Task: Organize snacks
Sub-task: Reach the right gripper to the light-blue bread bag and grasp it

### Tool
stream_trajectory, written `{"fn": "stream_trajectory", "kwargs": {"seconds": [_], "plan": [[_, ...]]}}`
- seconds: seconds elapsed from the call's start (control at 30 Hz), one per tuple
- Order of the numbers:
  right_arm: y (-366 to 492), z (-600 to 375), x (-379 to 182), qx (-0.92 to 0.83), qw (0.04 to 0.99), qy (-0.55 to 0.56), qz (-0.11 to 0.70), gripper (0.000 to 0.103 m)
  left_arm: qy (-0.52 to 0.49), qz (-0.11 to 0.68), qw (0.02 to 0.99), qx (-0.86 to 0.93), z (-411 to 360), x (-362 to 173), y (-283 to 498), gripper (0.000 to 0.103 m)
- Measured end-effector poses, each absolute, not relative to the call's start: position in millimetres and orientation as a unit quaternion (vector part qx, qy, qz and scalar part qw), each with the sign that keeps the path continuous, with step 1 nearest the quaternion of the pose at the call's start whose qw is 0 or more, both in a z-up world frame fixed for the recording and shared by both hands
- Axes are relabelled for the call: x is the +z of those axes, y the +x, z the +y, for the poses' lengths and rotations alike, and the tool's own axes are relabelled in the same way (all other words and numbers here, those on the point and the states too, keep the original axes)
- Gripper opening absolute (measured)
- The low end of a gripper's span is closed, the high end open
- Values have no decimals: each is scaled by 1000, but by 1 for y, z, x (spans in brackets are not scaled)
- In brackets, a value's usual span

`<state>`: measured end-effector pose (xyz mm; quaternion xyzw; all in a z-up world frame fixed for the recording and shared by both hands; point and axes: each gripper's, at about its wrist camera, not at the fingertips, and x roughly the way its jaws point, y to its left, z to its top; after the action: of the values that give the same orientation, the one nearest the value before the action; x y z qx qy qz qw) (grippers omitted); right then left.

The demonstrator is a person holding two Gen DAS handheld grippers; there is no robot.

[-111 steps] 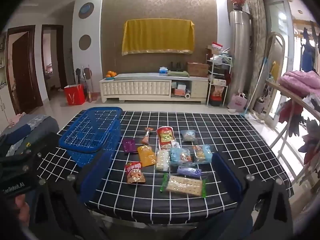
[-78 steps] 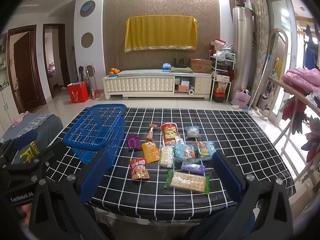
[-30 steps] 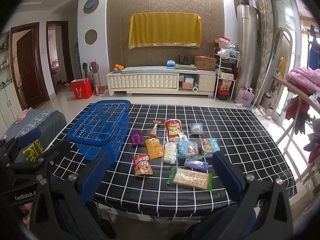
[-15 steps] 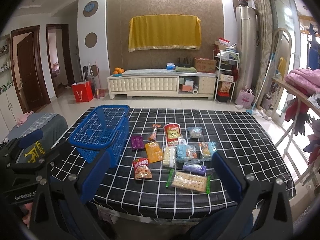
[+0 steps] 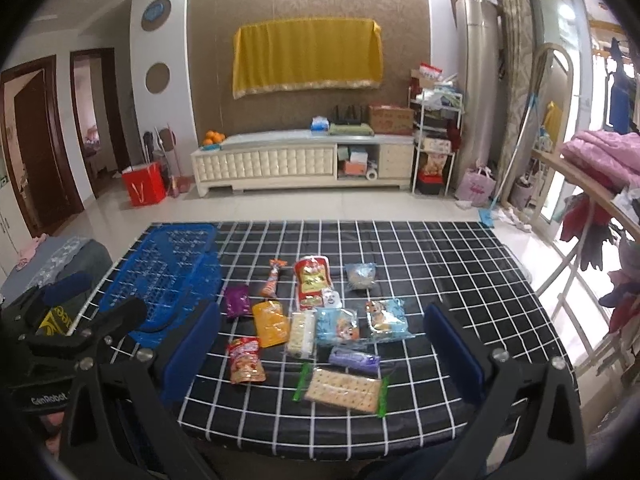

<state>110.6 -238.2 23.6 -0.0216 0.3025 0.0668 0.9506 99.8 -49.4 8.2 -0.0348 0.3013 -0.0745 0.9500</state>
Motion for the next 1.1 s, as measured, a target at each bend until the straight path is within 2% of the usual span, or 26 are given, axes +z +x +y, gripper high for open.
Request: {"fn": "stream_trajectory", "kwargs": {"seconds": [0.3,0.53,0.93,1.1], "plan": [[189,-272,-13,56,922,-16,383,102,-19,384,919,-82,-89,-36,192,103],[240,-303,-55,47,893,-19,447,102,-50,453,886,-85,-110,-82,248,103],[306,-327,-137,51,848,-14,527,102,-40,523,849,-66,-135,-147,294,103],[328,-317,-163,52,833,-50,548,102,-39,539,839,-68,-135,-160,302,103]]}}
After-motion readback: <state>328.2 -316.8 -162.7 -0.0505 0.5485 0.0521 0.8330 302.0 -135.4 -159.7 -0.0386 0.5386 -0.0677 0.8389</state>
